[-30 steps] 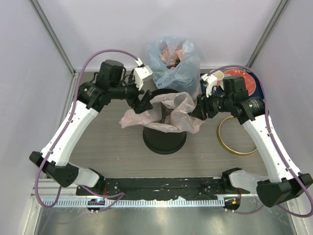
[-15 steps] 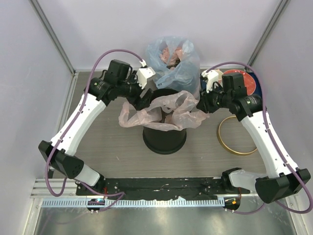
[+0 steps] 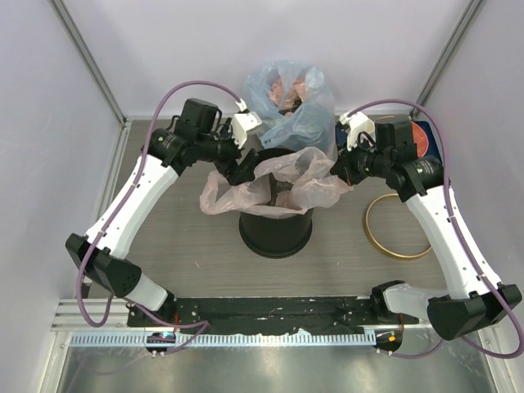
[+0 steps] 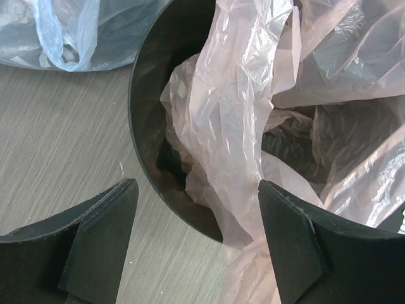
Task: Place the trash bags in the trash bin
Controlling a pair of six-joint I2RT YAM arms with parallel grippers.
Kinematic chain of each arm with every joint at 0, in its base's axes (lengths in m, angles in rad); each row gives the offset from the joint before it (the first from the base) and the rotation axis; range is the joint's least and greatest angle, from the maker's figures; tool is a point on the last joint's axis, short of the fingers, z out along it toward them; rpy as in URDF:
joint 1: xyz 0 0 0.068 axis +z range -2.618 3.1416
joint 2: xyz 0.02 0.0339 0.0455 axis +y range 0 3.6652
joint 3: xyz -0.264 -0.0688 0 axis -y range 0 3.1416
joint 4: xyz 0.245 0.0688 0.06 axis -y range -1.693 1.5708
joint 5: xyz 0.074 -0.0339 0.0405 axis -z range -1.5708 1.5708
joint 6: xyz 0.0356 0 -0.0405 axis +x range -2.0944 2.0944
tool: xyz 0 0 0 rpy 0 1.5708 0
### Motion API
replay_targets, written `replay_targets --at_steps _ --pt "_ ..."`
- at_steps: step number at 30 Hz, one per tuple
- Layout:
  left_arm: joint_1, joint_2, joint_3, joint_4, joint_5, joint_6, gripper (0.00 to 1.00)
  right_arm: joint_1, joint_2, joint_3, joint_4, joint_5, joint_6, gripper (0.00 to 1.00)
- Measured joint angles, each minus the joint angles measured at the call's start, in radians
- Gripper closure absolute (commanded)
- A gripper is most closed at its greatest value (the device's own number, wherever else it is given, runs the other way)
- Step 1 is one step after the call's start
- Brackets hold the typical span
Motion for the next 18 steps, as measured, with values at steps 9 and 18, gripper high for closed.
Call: replay_targets --at_steps 9,18 --pt "-0.042 0.036 0.013 -0.006 -0.061 0.005 0.98 -0.005 0.003 0.013 0.018 0.008 -0.001 0.99" --pt "-0.016 0.054 0.05 -0.003 -0.069 -0.013 1.0 -0.026 0.045 0.036 0.032 0.011 -0.001 0.98"
